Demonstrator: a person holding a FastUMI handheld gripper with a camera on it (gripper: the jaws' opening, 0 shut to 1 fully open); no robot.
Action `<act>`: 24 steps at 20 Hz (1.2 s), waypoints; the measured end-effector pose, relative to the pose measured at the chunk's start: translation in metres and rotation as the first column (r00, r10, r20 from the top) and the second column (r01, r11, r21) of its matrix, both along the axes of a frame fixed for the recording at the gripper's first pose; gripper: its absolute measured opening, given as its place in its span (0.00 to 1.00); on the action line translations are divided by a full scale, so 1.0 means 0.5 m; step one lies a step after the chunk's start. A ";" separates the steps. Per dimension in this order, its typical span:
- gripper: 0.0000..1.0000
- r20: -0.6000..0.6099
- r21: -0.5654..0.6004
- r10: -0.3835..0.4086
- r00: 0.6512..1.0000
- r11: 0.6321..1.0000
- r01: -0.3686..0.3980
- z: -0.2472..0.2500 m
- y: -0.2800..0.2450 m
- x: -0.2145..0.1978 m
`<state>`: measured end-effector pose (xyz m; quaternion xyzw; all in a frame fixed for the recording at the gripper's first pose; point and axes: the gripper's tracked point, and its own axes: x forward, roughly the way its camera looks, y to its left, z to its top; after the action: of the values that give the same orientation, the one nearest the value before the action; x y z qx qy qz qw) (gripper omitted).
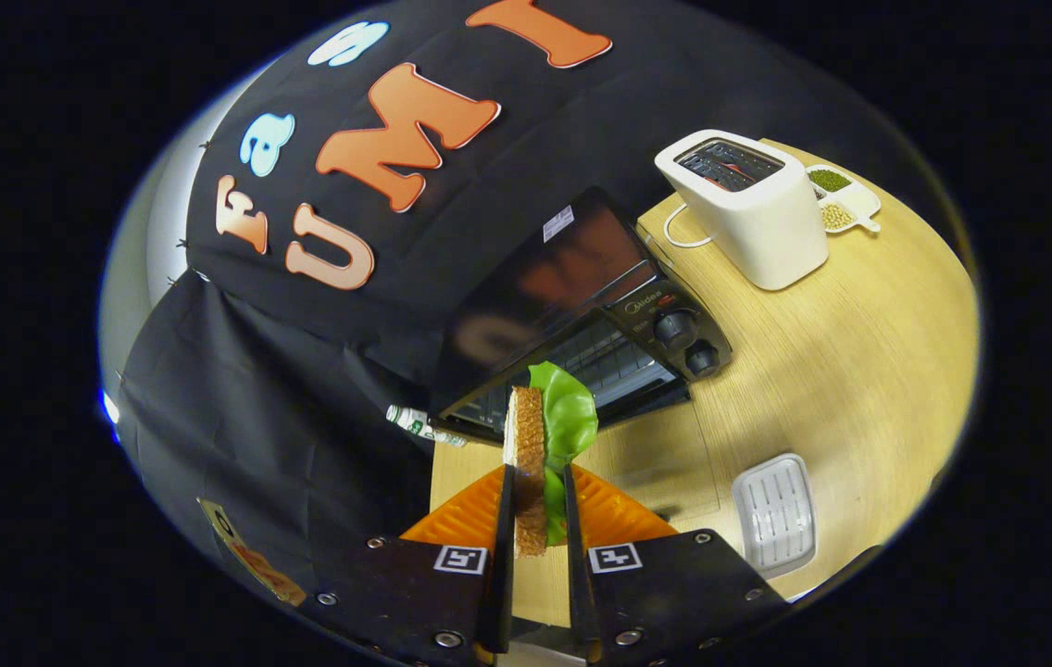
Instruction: Open the toaster oven, put the food inside, and close the toaster oven door.
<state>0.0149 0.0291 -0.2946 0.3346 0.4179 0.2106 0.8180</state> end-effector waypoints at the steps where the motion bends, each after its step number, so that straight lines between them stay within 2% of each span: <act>1: 0.26 -0.002 0.040 -0.040 0.999 0.998 0.040 -0.005 0.006 0.014; 3: 0.26 -0.013 0.095 -0.110 0.994 0.989 0.110 -0.023 0.015 0.034; 7: 0.25 -0.052 0.117 -0.204 0.978 0.971 0.209 -0.090 0.028 0.053; 11: 0.26 -0.092 0.185 -0.319 0.943 0.925 0.331 -0.133 0.043 0.085; 14: 0.26 -0.101 0.215 -0.424 0.900 0.874 0.436 -0.151 0.072 0.113; 17: 0.26 -0.124 0.291 -0.560 0.820 0.769 0.569 -0.154 0.098 0.156; 24: 0.25 -0.152 0.229 -0.657 0.738 0.703 0.673 -0.212 0.164 0.195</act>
<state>0.1122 0.1111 -0.4008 0.5762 0.2604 -0.0538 0.7728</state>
